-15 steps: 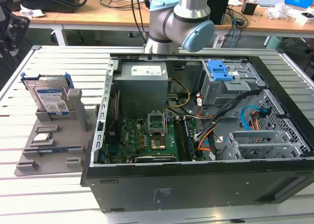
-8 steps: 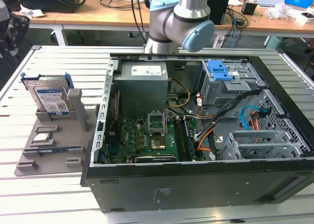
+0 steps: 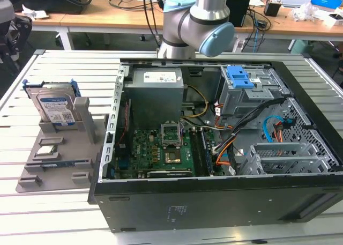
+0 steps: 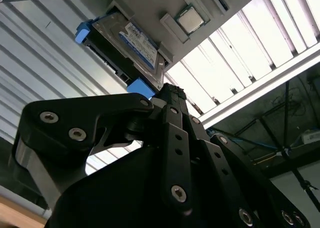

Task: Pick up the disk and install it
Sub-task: 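Pick up the disk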

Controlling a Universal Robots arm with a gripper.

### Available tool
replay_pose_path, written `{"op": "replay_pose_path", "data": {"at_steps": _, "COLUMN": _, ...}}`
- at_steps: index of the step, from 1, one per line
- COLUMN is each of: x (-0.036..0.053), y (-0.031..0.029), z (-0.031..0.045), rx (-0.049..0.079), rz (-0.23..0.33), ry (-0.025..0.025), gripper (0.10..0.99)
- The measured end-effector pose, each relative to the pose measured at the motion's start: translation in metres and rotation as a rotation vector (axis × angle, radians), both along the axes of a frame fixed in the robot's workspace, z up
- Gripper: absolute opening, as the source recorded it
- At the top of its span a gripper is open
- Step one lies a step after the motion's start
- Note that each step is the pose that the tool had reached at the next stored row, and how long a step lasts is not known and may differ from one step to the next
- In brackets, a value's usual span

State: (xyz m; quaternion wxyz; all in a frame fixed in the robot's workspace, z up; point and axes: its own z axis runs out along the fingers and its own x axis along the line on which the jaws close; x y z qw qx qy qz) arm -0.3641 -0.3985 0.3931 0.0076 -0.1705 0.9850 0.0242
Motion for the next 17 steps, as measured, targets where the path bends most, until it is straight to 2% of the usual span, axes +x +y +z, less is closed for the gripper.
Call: {"op": "replay_pose_path", "data": {"at_steps": 17, "x": 0.0000, "y": 0.0000, "z": 0.0000, "rx": 0.000, "rz": 0.194, "ry": -0.0001, "gripper": 0.106}}
